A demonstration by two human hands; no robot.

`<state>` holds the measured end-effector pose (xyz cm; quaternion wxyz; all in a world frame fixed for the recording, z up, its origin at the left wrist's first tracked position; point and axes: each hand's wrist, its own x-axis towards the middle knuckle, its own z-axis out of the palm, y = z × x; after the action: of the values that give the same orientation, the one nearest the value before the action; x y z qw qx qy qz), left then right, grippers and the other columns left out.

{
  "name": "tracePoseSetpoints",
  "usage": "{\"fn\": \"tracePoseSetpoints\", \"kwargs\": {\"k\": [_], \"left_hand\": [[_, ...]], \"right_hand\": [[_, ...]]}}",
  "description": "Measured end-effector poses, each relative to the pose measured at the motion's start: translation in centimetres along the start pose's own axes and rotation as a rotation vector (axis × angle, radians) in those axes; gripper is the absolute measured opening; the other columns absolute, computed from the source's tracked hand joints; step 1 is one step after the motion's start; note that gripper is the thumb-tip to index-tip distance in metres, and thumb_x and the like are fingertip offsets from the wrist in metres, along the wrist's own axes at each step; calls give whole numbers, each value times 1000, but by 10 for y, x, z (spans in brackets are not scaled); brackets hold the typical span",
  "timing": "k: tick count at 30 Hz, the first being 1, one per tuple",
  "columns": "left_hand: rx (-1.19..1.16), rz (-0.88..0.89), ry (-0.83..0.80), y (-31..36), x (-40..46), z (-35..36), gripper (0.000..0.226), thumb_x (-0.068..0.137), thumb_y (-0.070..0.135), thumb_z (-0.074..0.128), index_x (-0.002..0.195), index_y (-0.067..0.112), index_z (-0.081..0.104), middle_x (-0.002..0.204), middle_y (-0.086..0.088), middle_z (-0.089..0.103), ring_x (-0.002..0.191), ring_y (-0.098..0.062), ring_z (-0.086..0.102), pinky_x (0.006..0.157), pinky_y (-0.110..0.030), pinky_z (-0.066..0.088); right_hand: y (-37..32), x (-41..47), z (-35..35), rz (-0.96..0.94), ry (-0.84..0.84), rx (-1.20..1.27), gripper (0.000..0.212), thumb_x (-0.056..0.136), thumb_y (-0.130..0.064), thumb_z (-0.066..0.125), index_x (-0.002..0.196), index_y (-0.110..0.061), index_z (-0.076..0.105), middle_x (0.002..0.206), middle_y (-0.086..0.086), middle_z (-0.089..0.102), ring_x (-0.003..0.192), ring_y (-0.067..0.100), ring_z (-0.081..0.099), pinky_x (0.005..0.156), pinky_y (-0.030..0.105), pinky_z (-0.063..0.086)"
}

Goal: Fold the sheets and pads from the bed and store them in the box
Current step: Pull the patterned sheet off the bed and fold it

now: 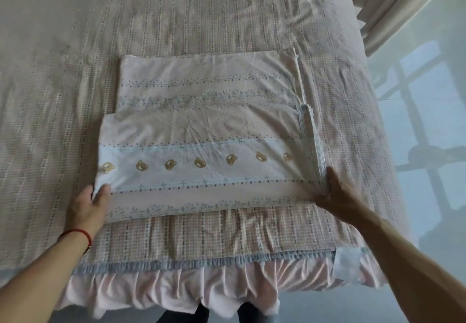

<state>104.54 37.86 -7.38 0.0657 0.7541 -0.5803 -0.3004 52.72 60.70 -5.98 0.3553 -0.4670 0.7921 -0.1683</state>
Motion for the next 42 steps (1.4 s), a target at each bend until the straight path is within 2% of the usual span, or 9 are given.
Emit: {"fn": "tracePoseSetpoints", "kwargs": {"k": [3, 6, 11, 17, 20, 26, 31, 35, 42], "left_hand": [[13, -41, -17, 1, 5, 7, 47, 102, 47, 51, 111, 3, 63, 108, -28, 65, 94, -42, 61, 78, -43, 44], [-28, -86, -42, 1, 1, 11, 41, 103, 44, 52, 114, 5, 62, 105, -23, 65, 90, -35, 59, 79, -40, 44], [-20, -94, 17, 8, -8, 6, 42, 100, 46, 54, 107, 5, 62, 103, -24, 66, 90, -39, 61, 79, -43, 48], [-104, -117, 37, 14, -8, -10, 53, 82, 64, 55, 90, 13, 62, 87, -15, 66, 81, -36, 64, 78, -48, 55], [-148, -173, -10, 6, -12, -3, 51, 90, 62, 60, 92, 11, 65, 93, -16, 68, 86, -34, 63, 81, -44, 52], [-220, -117, -16, -2, -18, -8, 49, 98, 59, 52, 87, 13, 63, 88, -12, 66, 82, -32, 63, 75, -43, 51], [-339, -134, -26, -3, -29, -31, 43, 83, 59, 71, 90, 17, 71, 86, -8, 74, 84, -29, 70, 78, -46, 58], [-452, -121, -3, 2, -43, -64, 47, 77, 48, 82, 113, 26, 63, 100, -8, 72, 89, -31, 70, 72, -46, 59], [-676, -56, -57, 97, -2, -134, 12, 90, 9, 72, 90, 20, 66, 88, -6, 64, 69, -21, 54, 35, -18, 37]], "right_hand": [[7, 3, 9, -131, -75, -69, 99, 71, 17, 80, 149, 18, 18, 121, 3, 52, 93, 22, 50, 82, 12, 48], [29, 4, 21, -155, -19, -71, 119, 59, 12, 92, 142, 29, 8, 112, 35, 58, 88, 33, 60, 73, 29, 55], [9, 2, 31, -80, 264, -173, 66, 78, 9, 63, 136, -7, 34, 99, 6, 53, 75, 25, 49, 55, 32, 37], [-14, -12, 8, 160, 399, 289, 25, 80, 22, 56, 100, 8, 64, 72, -5, 57, 72, 13, 53, 61, 24, 43], [-15, -15, 10, 224, 246, 506, 17, 87, -3, 58, 71, -11, 55, 67, -5, 51, 67, 12, 53, 65, 31, 52], [-8, -13, 25, 339, 242, 569, 62, 69, -73, 80, 98, -21, 63, 95, 12, 72, 86, 33, 70, 74, 56, 60], [-23, -41, 11, 374, 184, 851, 32, 77, -35, 79, 96, -9, 78, 100, 29, 72, 88, 35, 73, 79, 46, 62], [-42, -69, -7, 422, 164, 897, 70, 51, -48, 94, 102, -4, 74, 87, 21, 71, 73, 20, 70, 60, 25, 58], [-115, -22, -86, 265, 456, 780, 31, 93, 0, 66, 121, -13, 63, 77, 8, 75, 62, 7, 65, 55, 14, 51]]}}
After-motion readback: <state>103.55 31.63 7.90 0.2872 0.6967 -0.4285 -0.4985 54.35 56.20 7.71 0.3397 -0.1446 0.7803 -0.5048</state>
